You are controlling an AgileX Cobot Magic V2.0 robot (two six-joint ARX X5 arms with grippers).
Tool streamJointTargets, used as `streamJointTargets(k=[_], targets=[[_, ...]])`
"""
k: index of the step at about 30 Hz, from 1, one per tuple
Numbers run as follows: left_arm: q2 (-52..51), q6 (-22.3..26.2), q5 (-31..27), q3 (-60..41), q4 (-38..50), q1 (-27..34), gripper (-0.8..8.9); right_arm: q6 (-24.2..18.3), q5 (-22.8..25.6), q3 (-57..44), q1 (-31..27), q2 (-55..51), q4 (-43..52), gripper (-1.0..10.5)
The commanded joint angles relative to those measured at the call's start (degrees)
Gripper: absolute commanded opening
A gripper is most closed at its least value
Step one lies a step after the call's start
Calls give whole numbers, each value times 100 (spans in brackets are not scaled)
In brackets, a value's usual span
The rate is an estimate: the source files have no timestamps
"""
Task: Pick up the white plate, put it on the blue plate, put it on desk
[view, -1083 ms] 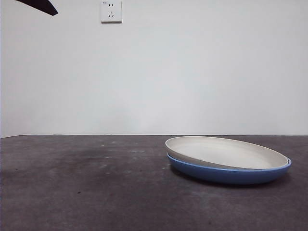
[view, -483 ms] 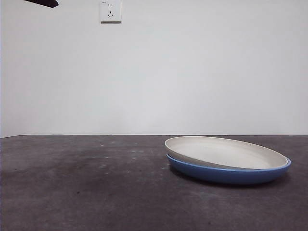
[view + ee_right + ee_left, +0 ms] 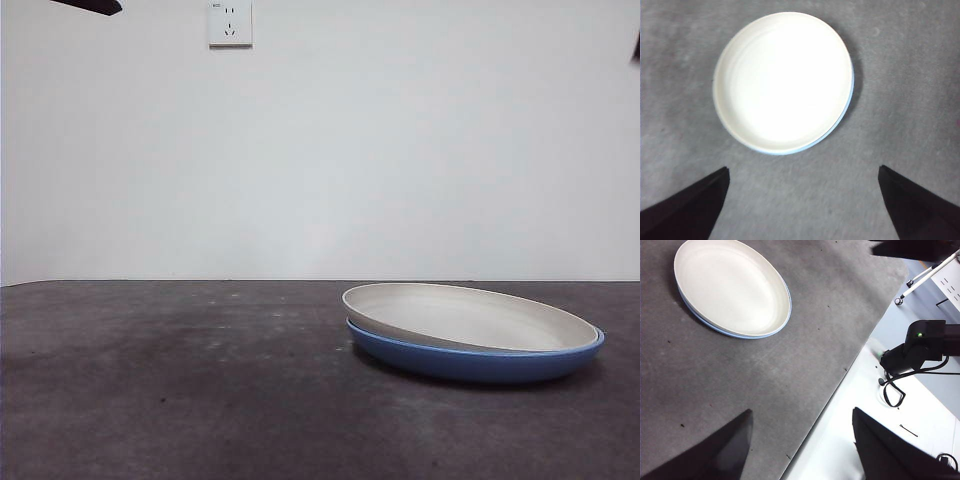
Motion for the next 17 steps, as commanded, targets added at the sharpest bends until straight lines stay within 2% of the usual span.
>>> streamJointTargets(k=[1, 10, 17], targets=[[39, 85, 28, 39, 44, -24, 311, 57, 22, 81, -2, 518, 339, 475], [37, 85, 26, 39, 46, -24, 311, 59, 20, 33, -2, 2308, 1517, 474], [37, 85, 26, 39, 46, -24, 312, 59, 20, 33, -2, 3285, 2127, 474]])
